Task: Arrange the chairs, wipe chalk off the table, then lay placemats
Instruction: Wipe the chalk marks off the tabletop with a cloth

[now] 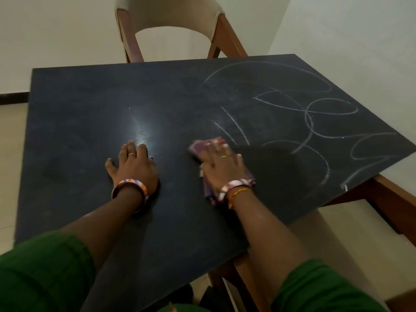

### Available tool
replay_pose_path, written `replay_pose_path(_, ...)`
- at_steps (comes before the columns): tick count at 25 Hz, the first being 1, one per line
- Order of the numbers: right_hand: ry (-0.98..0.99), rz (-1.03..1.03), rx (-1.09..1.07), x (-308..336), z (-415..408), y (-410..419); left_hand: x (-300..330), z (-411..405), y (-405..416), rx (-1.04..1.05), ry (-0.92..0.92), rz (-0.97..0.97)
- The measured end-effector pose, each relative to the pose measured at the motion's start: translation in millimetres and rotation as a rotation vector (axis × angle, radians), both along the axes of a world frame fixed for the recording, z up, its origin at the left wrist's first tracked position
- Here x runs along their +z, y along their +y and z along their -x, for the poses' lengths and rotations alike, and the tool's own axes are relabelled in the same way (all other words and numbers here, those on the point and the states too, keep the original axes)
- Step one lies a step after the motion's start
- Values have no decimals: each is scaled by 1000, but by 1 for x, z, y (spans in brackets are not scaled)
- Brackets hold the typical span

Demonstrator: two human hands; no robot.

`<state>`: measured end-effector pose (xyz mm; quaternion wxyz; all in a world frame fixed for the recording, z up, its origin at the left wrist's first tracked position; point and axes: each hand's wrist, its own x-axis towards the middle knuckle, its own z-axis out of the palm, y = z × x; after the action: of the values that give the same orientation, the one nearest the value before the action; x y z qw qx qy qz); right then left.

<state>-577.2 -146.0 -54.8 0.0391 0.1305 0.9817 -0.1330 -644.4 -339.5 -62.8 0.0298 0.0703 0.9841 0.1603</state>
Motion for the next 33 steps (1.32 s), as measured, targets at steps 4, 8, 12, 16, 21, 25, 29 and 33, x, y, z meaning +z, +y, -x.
replay_pose_path(4,-78,-63,-491,-6,-43,127,-2,0,3,6,1,15)
replay_pose_path(8,-64,-75,-535,-2,-36,102,-2,0,5,11,3,27)
replay_pose_path(12,-6,-1,124,5,-12,-45,0,1,4,16,-11,25)
replay_pose_path(16,0,68,149,9,-12,-39,2,-2,2,12,4,16)
replay_pose_path(21,-91,-3,-471,14,-33,117,1,-1,5,17,6,18)
replay_pose_path(25,-116,-8,-529,28,-11,93,0,-1,6,22,11,28)
replay_pose_path(29,-58,11,10,26,9,-21,1,-1,5,27,10,20)
replay_pose_path(33,15,239,16,9,10,55,1,-3,4,23,8,1)
